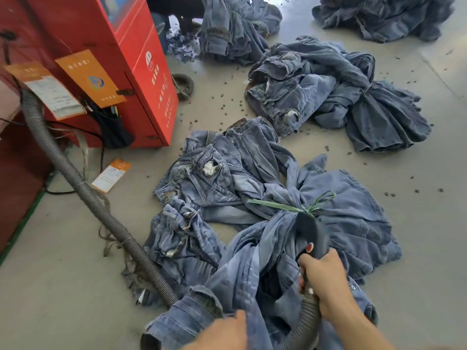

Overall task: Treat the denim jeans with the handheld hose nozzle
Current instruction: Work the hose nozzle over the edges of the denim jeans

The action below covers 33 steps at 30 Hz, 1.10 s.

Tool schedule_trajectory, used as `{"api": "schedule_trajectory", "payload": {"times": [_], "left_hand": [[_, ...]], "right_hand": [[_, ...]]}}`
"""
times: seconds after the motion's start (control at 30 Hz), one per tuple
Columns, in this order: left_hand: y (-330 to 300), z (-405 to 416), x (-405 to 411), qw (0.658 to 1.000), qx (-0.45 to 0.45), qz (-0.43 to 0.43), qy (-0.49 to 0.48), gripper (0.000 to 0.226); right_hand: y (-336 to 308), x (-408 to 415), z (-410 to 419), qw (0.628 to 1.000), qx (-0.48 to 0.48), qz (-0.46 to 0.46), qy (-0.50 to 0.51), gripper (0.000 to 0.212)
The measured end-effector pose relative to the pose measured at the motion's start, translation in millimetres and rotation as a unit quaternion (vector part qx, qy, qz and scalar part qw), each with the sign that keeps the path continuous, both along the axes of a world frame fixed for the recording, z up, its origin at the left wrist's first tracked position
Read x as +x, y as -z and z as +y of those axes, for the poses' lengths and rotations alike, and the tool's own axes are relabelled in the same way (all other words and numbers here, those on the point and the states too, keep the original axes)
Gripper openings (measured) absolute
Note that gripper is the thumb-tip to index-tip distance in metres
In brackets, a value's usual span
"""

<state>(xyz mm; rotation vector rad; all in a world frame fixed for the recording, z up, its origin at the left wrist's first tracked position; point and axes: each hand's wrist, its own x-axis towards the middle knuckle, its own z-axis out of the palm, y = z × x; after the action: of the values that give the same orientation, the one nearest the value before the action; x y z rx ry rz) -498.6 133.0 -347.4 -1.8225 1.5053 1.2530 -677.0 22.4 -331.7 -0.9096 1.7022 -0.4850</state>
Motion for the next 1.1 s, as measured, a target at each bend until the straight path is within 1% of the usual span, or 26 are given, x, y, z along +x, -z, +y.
{"api": "schedule_trajectory", "payload": {"times": [0.07, 0.13, 0.17, 0.23, 0.27, 0.33, 0.37, 0.4, 0.47, 0.57, 0.6, 0.63, 0.67, 0.7, 0.73, 0.77, 0.8, 0.83, 0.87, 0.9, 0.93, 0.97, 1.0, 1.03, 1.07, 1.1], "left_hand": [[-1.7, 4.5, -4.8, 1.000, 0.005, 0.022, -0.011, 0.060], [-1.8, 3.5, 0.8, 0.998, 0.000, 0.053, -0.038, 0.066], [1.6, 2.5, 9.5, 0.995, -0.041, 0.062, -0.068, 0.066], [15.6, -4.0, 36.4, 0.979, -0.162, 0.021, -0.122, 0.059], [23.8, -3.5, 49.2, 0.979, -0.161, -0.001, -0.127, 0.064], [43.3, 4.5, 64.5, 0.992, -0.066, 0.007, -0.111, 0.100], [49.6, 8.9, 66.4, 0.993, -0.040, 0.016, -0.108, 0.113], [56.3, 13.4, 67.1, 0.993, -0.041, 0.012, -0.107, 0.121], [62.0, 15.0, 77.7, 0.990, -0.056, -0.031, -0.129, 0.133], [49.3, 19.0, 116.1, 0.986, 0.029, -0.088, -0.137, 0.149], [44.4, 25.3, 125.3, 0.986, 0.049, -0.087, -0.135, 0.147], [39.2, 32.4, 132.1, 0.985, 0.053, -0.076, -0.142, 0.138], [35.2, 41.9, 137.3, 0.984, 0.028, -0.053, -0.168, 0.117], [30.4, 45.8, 139.7, 0.975, -0.010, -0.011, -0.221, 0.082], [25.2, 44.6, 140.7, 0.951, -0.063, 0.054, -0.299, 0.044], [16.0, 40.7, 139.0, 0.911, -0.104, 0.115, -0.382, 0.025], [10.1, 34.4, 133.5, 0.850, -0.141, 0.180, -0.474, 0.017], [-1.7, 30.0, 125.6, 0.773, -0.171, 0.251, -0.557, 0.011], [-10.6, 27.0, 115.9, 0.696, -0.171, 0.313, -0.623, 0.011], [-19.0, 28.6, 103.2, 0.657, -0.140, 0.364, -0.646, 0.014], [-25.5, 36.8, 88.0, 0.672, -0.082, 0.392, -0.623, 0.016], [-26.2, 49.9, 74.3, 0.756, -0.021, 0.382, -0.532, 0.017], [-22.0, 65.0, 61.7, 0.864, 0.037, 0.339, -0.370, 0.019], [-15.9, 76.6, 54.4, 0.937, 0.067, 0.276, -0.203, 0.016], [-4.7, 79.1, 52.6, 0.964, 0.056, 0.235, -0.112, 0.014], [5.3, 79.0, 54.1, 0.963, 0.039, 0.238, -0.121, 0.015]], "right_hand": [[-1.3, -13.4, -13.6, 0.999, -0.030, 0.017, 0.035, 0.013], [-4.8, -28.9, -9.6, 0.999, -0.038, 0.028, 0.026, 0.012], [-8.8, -29.8, -2.6, 0.999, -0.029, 0.026, 0.005, 0.014], [-16.8, -21.7, 14.4, 0.998, -0.009, 0.015, -0.060, 0.018], [-20.9, -14.0, 23.2, 0.995, 0.001, 0.012, -0.102, 0.020], [-27.4, 4.4, 38.6, 0.985, 0.017, -0.001, -0.169, 0.024], [-29.5, 12.8, 46.0, 0.980, 0.025, -0.016, -0.194, 0.026], [-30.2, 20.6, 53.3, 0.976, 0.032, -0.029, -0.215, 0.026], [-34.1, 34.8, 69.3, 0.964, 0.052, -0.047, -0.256, 0.024], [-45.8, 52.6, 89.0, 0.951, 0.056, -0.082, -0.293, 0.022], [-50.3, 58.0, 92.7, 0.951, 0.052, -0.094, -0.290, 0.022], [-53.8, 62.4, 96.0, 0.952, 0.051, -0.107, -0.284, 0.023], [-59.3, 66.5, 101.1, 0.950, 0.052, -0.116, -0.284, 0.024], [-62.5, 69.8, 106.6, 0.948, 0.048, -0.122, -0.290, 0.025], [-65.3, 72.6, 112.8, 0.944, 0.037, -0.123, -0.303, 0.026], [-67.8, 75.3, 120.3, 0.939, 0.033, -0.123, -0.320, 0.029], [-71.8, 78.3, 128.5, 0.934, 0.038, -0.130, -0.330, 0.033], [-75.1, 81.5, 136.1, 0.932, 0.044, -0.142, -0.331, 0.039], [-77.4, 85.2, 142.8, 0.932, 0.047, -0.157, -0.324, 0.044], [-79.1, 89.3, 147.8, 0.935, 0.042, -0.171, -0.307, 0.048], [-80.4, 93.9, 149.2, 0.940, 0.034, -0.189, -0.281, 0.048], [-80.0, 98.7, 147.1, 0.944, 0.033, -0.214, -0.249, 0.043], [-79.3, 103.6, 141.4, 0.944, 0.035, -0.243, -0.221, 0.035], [-76.6, 108.7, 131.8, 0.943, 0.041, -0.263, -0.201, 0.027], [-72.7, 115.1, 118.7, 0.942, 0.049, -0.268, -0.196, 0.022], [-65.2, 121.8, 104.8, 0.943, 0.053, -0.263, -0.198, 0.021]]}}
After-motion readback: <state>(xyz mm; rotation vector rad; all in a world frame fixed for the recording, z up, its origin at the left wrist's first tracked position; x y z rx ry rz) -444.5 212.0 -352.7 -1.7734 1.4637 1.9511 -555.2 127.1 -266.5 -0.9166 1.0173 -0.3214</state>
